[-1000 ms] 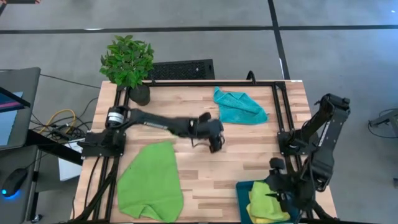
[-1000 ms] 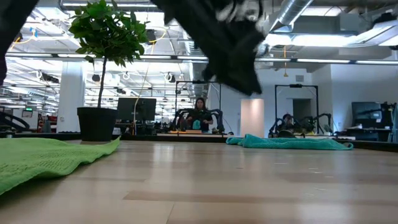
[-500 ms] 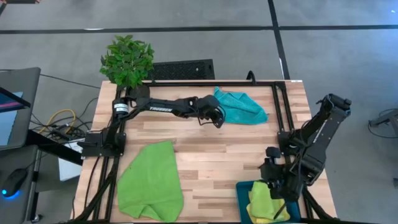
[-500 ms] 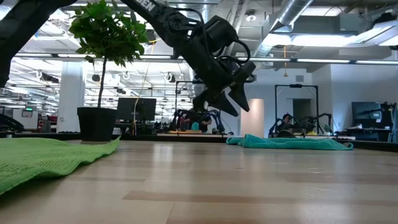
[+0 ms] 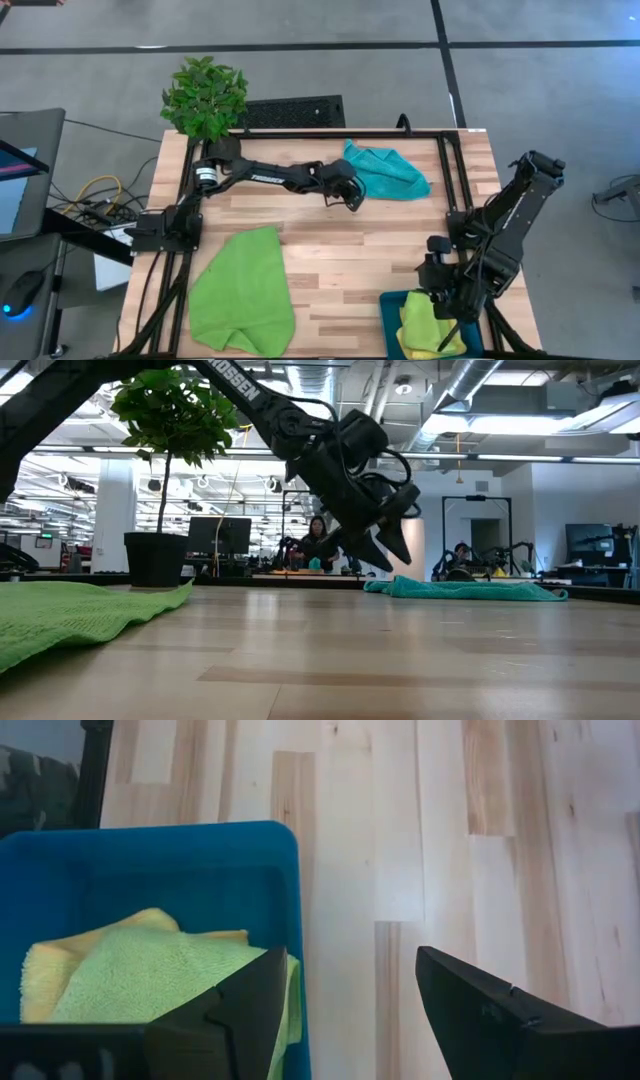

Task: Fold microfiber towels
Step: Fold the blue towel

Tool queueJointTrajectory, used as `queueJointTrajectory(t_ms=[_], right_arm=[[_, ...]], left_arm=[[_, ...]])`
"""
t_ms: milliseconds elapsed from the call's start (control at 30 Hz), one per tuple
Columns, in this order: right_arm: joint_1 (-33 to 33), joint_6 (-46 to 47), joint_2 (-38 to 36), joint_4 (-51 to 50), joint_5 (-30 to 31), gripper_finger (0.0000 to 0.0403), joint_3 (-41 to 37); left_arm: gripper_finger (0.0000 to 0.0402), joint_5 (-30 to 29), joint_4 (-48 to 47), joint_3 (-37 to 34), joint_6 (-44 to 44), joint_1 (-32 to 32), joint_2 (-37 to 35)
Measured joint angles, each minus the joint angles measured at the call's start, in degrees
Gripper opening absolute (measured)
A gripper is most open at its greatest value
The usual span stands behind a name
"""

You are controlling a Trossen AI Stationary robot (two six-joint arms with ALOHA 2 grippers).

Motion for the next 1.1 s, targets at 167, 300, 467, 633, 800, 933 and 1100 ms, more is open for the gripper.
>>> queueJointTrajectory(t_ms=[167,300,467,633,800,933,1100], right_arm=[[0.0,0.0,0.0,0.0,-0.1,0.0249,0.0],[0.0,0.0,0.0,0.1,-0.1,0.0249,0.0],[0.0,0.0,0.0,0.1,-0.1,0.0249,0.0],[0.0,0.0,0.0,0.1,-0.1,0.0249,0.0],[0.0,0.0,0.0,0.1,-0.1,0.0249,0.0],[0.0,0.0,0.0,0.1,-0.1,0.0249,0.0],[0.0,0.0,0.0,0.1,-0.1,0.0249,0.0]], left_arm=[[0.0164,-0.4,-0.1,0.0,0.4,0.0,0.0],[0.0164,0.0,-0.6,-0.2,0.9,0.0,1.9],[0.0164,-0.6,0.4,-0.1,1.5,-0.1,2.8],[0.0164,-3.8,3.0,-0.1,6.0,-0.3,2.8],[0.0164,-2.5,3.3,0.0,6.4,-0.3,2.7],[0.0164,-3.2,3.1,0.0,6.6,-0.3,2.7],[0.0164,-3.6,3.0,0.0,6.7,-0.3,2.7]])
